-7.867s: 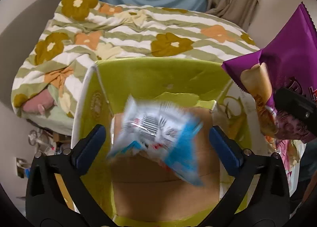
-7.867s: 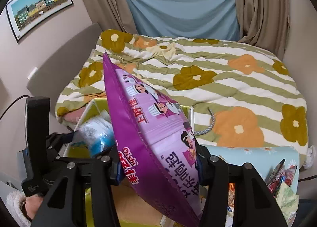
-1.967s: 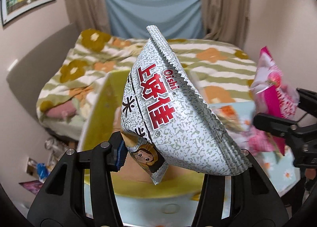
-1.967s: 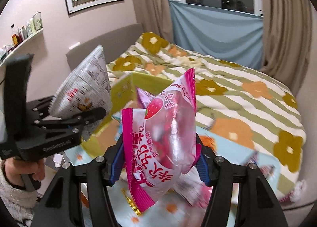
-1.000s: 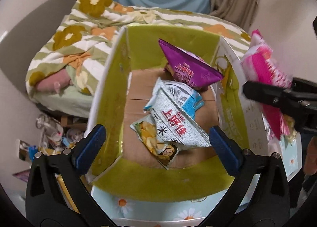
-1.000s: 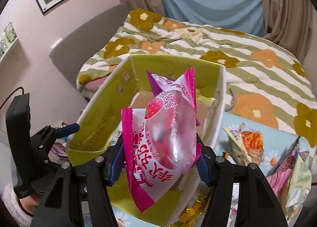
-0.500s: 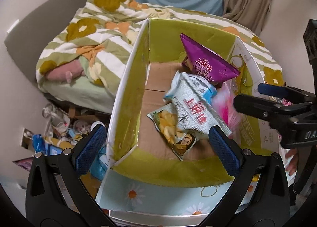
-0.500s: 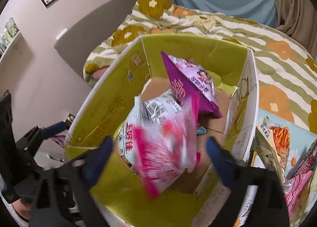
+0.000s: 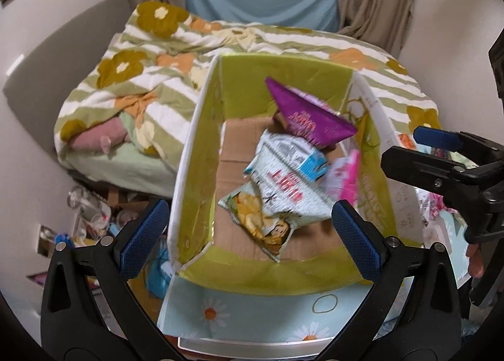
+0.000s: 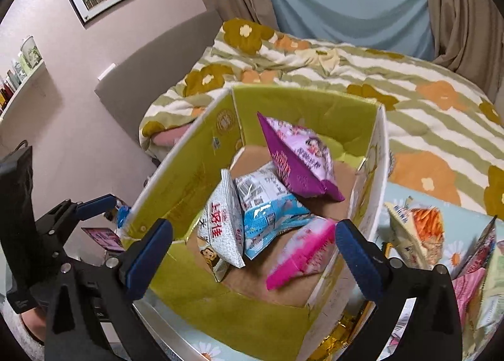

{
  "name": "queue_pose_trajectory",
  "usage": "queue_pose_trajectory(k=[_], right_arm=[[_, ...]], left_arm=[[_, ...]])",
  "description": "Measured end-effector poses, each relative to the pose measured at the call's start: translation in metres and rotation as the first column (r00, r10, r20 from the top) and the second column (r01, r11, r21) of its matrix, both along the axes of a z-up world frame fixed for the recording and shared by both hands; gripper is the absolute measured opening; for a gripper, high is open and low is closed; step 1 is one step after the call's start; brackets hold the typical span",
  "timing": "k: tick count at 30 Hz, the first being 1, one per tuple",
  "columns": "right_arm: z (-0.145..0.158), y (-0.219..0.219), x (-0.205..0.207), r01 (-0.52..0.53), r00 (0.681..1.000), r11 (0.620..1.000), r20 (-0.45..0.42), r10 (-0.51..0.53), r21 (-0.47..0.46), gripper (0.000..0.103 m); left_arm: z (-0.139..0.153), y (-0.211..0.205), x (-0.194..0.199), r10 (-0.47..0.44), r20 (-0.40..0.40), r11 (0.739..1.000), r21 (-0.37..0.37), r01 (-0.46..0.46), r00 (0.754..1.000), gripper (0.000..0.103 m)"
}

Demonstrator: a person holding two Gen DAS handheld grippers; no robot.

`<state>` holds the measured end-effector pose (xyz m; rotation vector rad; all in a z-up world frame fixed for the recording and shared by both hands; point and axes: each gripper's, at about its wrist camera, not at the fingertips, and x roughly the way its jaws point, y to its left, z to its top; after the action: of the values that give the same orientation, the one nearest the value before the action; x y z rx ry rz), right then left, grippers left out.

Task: Organize snacks
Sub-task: 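Grasp the cheese-stick bag with the left gripper while the right gripper grasps the green bag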

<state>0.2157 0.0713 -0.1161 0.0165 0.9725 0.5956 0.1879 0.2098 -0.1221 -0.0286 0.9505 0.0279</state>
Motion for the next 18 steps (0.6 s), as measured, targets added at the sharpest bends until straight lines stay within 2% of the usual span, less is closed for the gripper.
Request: queue_pose_trajectory(k=[6, 10, 18], right_arm=[[0.031, -0.022, -0.017, 0.069, 0.995, 0.998, 0.071, -0.068, -0.007, 0.103], [0.045, -0.047, -0.030, 0.143, 0.985, 0.990, 0.101, -0.141, -0.010, 0.103], [0.065, -0.126, -0.054, 0.314, 0.940, 0.948, 0.152, -0.305, -0.042, 0.103]], left_arm=[[0.016, -0.024, 0.008, -0.097, 0.038, 0.995, -0.020, 0.098, 0.995, 0.103], [0.024, -0.049, 0.017, -0.178, 0.073, 0.982, -0.046, 0.182, 0.981, 0.103], [0.034, -0.115, 0.033, -0.301, 0.098, 0.951, -0.040, 0.306, 0.949, 0.103]])
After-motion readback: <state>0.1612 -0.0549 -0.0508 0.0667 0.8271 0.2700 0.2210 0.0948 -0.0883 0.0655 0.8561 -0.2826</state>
